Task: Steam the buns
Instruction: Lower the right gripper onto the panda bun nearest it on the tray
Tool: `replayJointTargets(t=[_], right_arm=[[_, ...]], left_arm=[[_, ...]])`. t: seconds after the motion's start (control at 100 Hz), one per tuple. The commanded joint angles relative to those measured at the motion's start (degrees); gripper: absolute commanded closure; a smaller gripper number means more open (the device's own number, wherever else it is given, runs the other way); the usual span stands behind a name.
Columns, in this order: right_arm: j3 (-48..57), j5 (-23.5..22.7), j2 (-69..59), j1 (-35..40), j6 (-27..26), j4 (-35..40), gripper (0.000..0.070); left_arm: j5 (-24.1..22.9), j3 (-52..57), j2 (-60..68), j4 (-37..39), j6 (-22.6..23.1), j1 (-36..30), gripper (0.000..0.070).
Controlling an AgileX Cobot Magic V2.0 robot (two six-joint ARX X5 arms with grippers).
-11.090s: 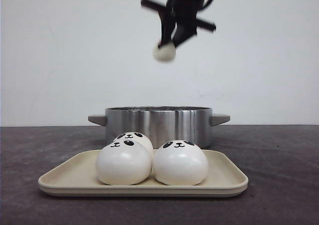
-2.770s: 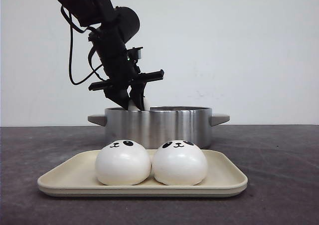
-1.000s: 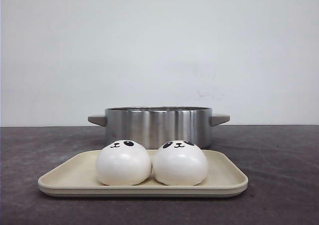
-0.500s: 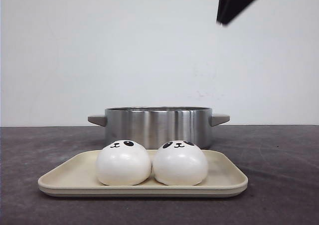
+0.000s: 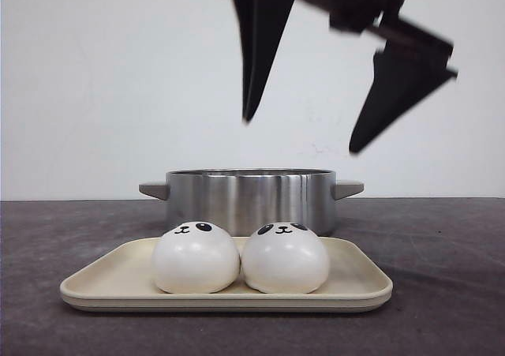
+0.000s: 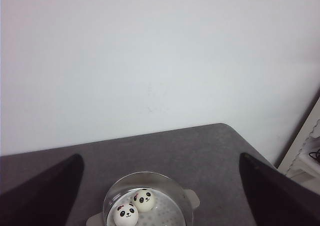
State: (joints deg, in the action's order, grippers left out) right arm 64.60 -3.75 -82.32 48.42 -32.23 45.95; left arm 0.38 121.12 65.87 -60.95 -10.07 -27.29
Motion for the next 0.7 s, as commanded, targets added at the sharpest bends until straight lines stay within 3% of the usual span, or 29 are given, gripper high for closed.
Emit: replayJointTargets(t=[0.0, 0.25, 0.42, 0.59, 0.69], right_arm=[[0.6, -0.8, -2.8, 0.7, -0.8, -0.6, 0.0041], [0.6, -0.5, -10.4, 0.6, -0.8, -4.4, 0.0051], [0.6, 1.0, -13.6, 0.5, -0.8, -6.6, 0.0153], [0.6, 1.2, -15.8, 0.4, -0.8, -6.5, 0.0172], [0.6, 1.2, -16.5, 0.4, -0.8, -6.7, 0.0254]], left_arm=[[0.3, 1.5, 0.3, 0.3, 0.1, -0.5, 0.0104], [1.4, 1.5, -0.4, 0.2, -0.1, -1.4, 0.0104], [1.4, 1.5, -0.5, -0.1, -0.1, -2.1, 0.0104], [1.4, 1.5, -0.4, -0.7, -0.1, -2.4, 0.0104], [1.4, 1.5, -0.4, -0.9, -0.1, -2.4, 0.0104]])
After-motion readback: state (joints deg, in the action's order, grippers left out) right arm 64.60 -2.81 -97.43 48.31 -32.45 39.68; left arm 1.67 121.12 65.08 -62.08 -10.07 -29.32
